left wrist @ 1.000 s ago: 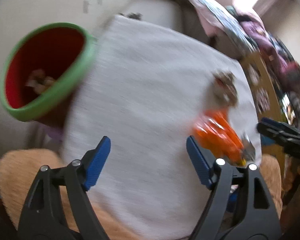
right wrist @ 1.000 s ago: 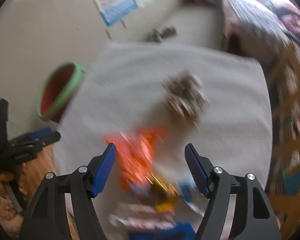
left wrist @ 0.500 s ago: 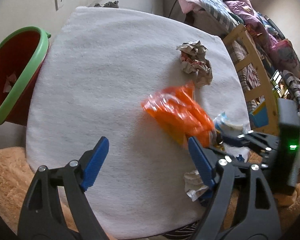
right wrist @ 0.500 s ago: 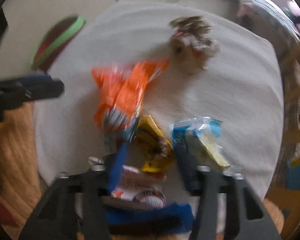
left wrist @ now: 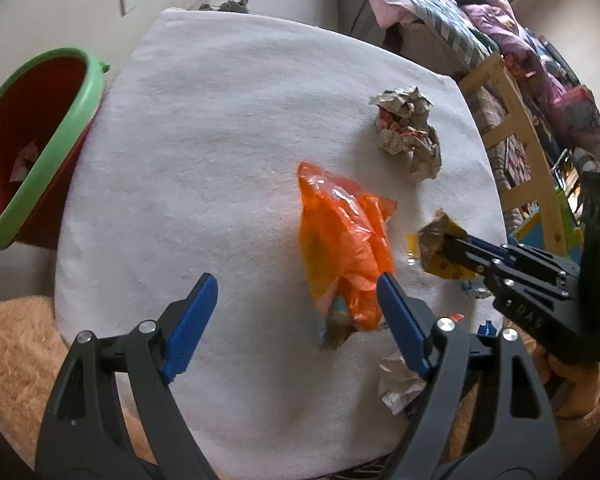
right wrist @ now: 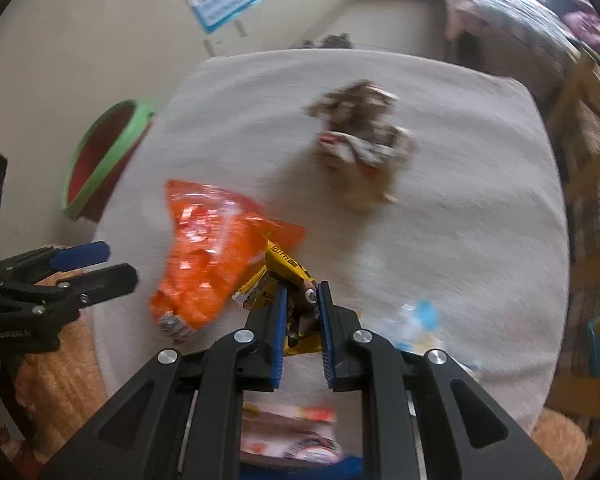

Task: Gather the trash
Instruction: 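Grasp the orange snack bag with the left gripper while the right gripper grasps the yellow wrapper, then carry the orange bag to the bin with the left gripper while the right gripper carries the yellow wrapper, then open the left gripper to drop the orange bag while the right gripper drops the yellow wrapper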

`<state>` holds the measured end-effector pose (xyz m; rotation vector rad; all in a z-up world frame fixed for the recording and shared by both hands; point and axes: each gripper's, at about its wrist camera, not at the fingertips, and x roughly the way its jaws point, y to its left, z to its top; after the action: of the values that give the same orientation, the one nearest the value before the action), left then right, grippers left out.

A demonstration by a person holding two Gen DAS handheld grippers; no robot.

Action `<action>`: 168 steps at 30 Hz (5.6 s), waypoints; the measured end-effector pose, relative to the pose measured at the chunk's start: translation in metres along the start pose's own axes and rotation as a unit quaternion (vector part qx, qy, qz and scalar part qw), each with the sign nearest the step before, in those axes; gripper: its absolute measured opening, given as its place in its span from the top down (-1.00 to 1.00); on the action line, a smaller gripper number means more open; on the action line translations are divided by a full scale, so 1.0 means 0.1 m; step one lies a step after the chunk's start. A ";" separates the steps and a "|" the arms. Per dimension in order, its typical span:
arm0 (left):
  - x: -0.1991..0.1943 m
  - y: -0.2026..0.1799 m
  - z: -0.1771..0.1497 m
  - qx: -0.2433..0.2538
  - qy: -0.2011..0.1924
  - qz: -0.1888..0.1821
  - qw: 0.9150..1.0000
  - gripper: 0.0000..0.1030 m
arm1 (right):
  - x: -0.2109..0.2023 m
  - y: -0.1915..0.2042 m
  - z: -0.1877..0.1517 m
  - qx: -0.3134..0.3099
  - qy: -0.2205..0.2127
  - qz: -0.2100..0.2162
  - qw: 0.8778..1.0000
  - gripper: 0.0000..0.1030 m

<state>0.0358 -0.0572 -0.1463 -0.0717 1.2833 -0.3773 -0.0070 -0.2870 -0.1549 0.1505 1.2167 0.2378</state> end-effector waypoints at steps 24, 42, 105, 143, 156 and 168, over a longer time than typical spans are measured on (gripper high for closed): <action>0.12 0.08 0.04 0.018 0.011 0.005 1.000 0.37 | 0.22 0.02 -0.11 0.013 0.021 0.000 1.000 0.70; 0.42 -0.11 0.02 0.053 0.043 0.016 0.998 0.16 | 0.24 0.07 -0.12 0.012 0.019 -0.006 1.000 0.66; -1.15 0.79 -0.37 -0.121 -0.221 0.112 0.961 0.15 | -0.85 1.84 1.10 -0.216 -0.107 0.146 0.959 0.66; -0.78 1.89 0.05 -0.188 -0.190 0.218 0.939 0.14 | 0.30 2.30 1.74 -0.158 -0.074 0.256 0.951 0.67; -0.76 2.10 0.12 -0.229 -0.193 0.195 0.934 0.14 | 0.83 2.78 1.88 -0.174 -0.043 0.247 0.952 0.66; -0.69 2.28 0.07 -0.270 -0.179 0.181 0.929 -0.02 | 0.90 3.04 1.92 -0.177 -0.056 0.229 0.955 -0.12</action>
<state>0.0802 0.1770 -0.1399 -0.3500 0.9782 0.3068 0.1725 0.0325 -0.0982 0.1300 0.9952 0.8369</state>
